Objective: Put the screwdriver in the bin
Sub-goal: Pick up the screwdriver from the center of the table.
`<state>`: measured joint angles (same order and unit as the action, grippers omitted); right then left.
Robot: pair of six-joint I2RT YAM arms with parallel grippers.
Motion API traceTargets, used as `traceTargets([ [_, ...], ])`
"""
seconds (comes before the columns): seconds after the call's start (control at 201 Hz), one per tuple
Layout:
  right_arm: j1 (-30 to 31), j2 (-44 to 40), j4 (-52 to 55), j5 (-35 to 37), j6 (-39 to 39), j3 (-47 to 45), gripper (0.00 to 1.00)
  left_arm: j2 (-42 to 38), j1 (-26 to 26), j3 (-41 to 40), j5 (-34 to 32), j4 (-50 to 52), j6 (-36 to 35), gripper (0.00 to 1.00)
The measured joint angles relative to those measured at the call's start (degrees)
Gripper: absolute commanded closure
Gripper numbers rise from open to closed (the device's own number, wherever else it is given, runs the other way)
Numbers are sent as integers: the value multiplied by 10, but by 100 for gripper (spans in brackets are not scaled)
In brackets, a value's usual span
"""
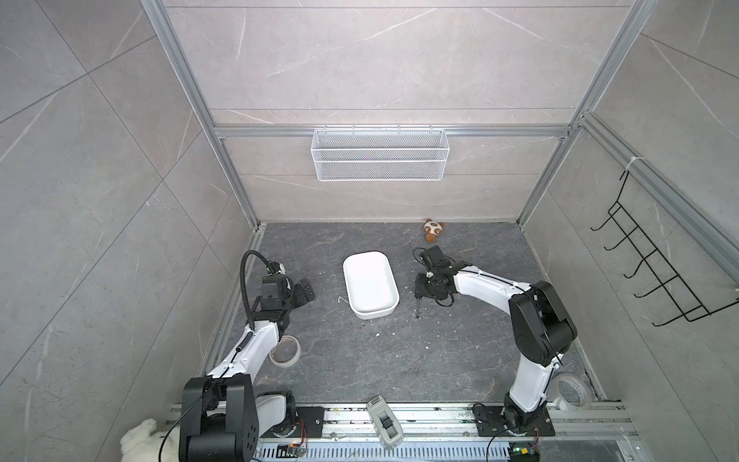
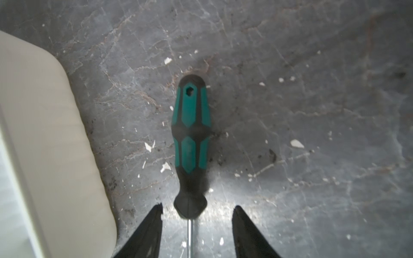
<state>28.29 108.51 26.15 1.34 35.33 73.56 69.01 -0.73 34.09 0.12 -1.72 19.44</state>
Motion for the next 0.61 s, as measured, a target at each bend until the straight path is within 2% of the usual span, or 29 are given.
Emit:
traceTargets([
  [0.319,0,59,15,8,-2,33,52,12,0,10,2,0,0,0],
  [0.343,0,60,15,8,-2,33,57,14,0,10,2,0,0,0],
  [0.413,1,61,10,8,1,33,61,16,0,12,2,1,0,0],
  [0.458,1,61,6,9,0,30,69,17,0,13,2,2,0,0],
  [0.533,1,61,-4,11,4,25,77,17,0,15,1,4,0,0],
  [0.607,1,59,-10,12,9,24,80,17,0,16,0,4,0,0],
])
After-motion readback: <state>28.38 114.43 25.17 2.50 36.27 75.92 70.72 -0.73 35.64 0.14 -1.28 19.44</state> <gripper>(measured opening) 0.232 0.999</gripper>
